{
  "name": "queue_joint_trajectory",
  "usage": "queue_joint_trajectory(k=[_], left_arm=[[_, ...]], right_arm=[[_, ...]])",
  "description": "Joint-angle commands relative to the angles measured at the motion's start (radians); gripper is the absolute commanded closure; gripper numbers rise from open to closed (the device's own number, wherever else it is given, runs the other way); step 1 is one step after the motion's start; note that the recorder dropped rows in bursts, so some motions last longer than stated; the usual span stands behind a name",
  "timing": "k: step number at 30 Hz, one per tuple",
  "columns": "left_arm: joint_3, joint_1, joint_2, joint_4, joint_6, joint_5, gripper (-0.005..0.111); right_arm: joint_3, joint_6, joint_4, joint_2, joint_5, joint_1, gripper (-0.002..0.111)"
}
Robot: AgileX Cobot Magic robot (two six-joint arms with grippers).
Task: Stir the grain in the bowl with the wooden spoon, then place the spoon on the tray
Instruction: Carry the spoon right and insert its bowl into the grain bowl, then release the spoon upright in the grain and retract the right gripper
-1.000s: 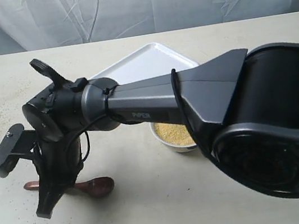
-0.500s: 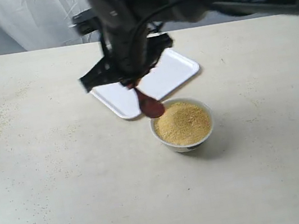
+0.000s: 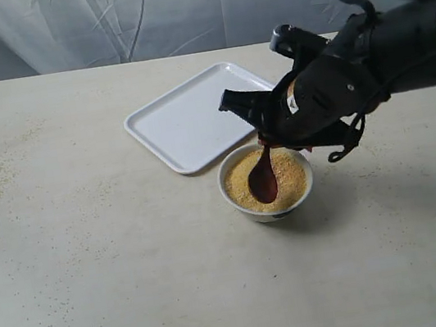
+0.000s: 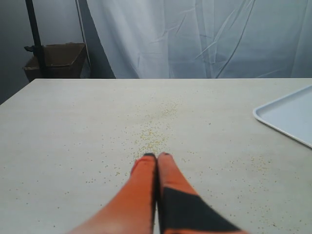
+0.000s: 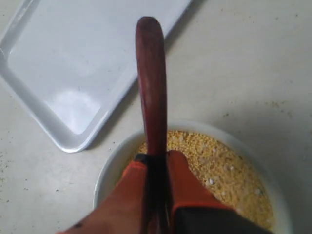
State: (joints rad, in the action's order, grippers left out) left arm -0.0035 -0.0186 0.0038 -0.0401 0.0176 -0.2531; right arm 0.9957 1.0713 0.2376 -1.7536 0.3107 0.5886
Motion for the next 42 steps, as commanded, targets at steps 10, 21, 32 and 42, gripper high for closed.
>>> queue_joint_trajectory(k=[10,21,32,42], left_arm=[[0.003,-0.004,-0.004,-0.002,0.0,0.014,0.107],[0.003,-0.004,-0.004,-0.002,0.0,0.014,0.107],[0.003,-0.004,-0.004,-0.002,0.0,0.014,0.107],[0.003,-0.004,-0.004,-0.002,0.0,0.014,0.107]], right_arm=[[-0.038,0.061,0.113,-0.022,-0.051,0.0,0.091],[-0.007,-0.04,0.113,0.056,0.059,-0.013,0.06],[0.155,-1.65,-1.01,0.066,0.705,-0.484,0.109],[-0.209,-2.429,-1.982,-0.033,0.88,-0.774,0.109]])
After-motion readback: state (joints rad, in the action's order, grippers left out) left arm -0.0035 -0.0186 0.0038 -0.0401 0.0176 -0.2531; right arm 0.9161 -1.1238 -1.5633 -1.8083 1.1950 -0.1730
